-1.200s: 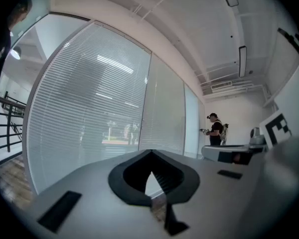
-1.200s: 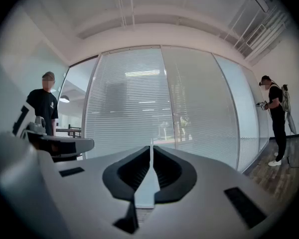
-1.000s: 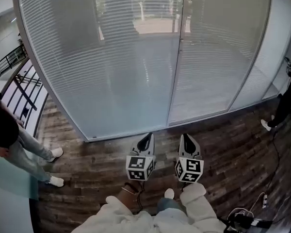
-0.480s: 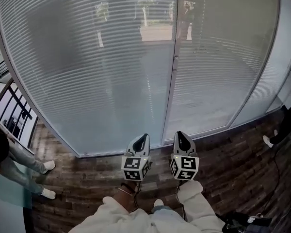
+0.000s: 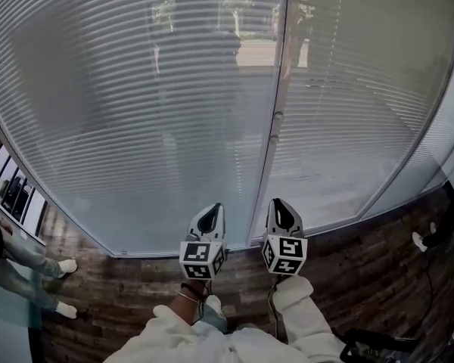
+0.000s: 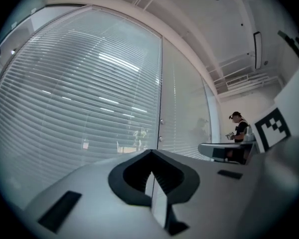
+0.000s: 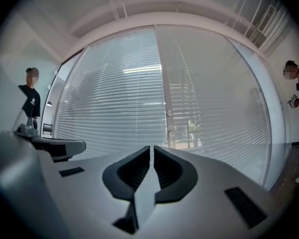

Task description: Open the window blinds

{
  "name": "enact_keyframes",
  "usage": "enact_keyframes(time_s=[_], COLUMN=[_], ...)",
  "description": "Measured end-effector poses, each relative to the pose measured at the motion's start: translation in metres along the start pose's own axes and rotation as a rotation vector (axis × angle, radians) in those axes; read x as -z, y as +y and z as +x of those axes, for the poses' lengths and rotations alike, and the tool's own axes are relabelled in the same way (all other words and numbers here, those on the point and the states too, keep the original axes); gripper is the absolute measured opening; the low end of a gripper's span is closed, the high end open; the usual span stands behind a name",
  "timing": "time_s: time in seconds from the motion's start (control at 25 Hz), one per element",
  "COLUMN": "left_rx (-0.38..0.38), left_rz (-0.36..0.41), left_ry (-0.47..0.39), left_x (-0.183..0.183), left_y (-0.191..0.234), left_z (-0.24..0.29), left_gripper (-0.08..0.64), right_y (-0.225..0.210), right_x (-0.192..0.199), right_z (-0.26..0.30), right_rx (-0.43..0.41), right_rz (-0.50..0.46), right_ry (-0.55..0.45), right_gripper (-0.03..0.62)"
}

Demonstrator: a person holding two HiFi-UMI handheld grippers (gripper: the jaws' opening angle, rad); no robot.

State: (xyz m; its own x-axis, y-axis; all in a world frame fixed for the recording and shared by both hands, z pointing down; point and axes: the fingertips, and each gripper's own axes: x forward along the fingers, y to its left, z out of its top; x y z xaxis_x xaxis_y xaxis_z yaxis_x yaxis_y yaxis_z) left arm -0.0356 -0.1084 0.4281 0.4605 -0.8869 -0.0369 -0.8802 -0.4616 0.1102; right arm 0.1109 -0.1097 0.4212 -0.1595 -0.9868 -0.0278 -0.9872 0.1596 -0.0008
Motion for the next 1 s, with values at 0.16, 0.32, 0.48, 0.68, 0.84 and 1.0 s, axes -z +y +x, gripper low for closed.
enact_keyframes(time_s=[0.16,0.32,0.48,0.68,0.84,1.0], left_rx=[0.011,0.024,0.035,0.061,0.069,0.07], left_rz=[0.005,0.031,0.04,0.03,0.016,0.021], left_ry=[-0.006,0.008,0.015,0.02,0.015,0.017], left_x=[-0.009,-0.029,-0.037,-0.026,-0.022,-0.021], left_y=[0.029,0.057,0.072,0.069,0.065,0.061], left_z=[0.065,0.105,0.15,0.188,0.198,0.205], left_gripper=[-0.003,-0.003,-0.003,-0.003,-0.003,-0.003], right_y=[-0.024,-0.037,-0.062,-0.095,-0.092,-0.092], right_x=[-0.009,-0.046,-0.082,-0.092,-0.099,-0.098], right_z=[0.072,0.131,0.185,0.234,0.25,0.251], right_rx=[0.031,0.051,0.077,0.034,-0.01,0.014], right_rz=[-0.003,-0.009,-0.107,-0.264,-0.384,-0.528], right_ry=[-0.012,-0.058,-0.072,-0.008,0.03,0.066], right_gripper=[0.017,0.062,0.08,0.107,0.13,0.13])
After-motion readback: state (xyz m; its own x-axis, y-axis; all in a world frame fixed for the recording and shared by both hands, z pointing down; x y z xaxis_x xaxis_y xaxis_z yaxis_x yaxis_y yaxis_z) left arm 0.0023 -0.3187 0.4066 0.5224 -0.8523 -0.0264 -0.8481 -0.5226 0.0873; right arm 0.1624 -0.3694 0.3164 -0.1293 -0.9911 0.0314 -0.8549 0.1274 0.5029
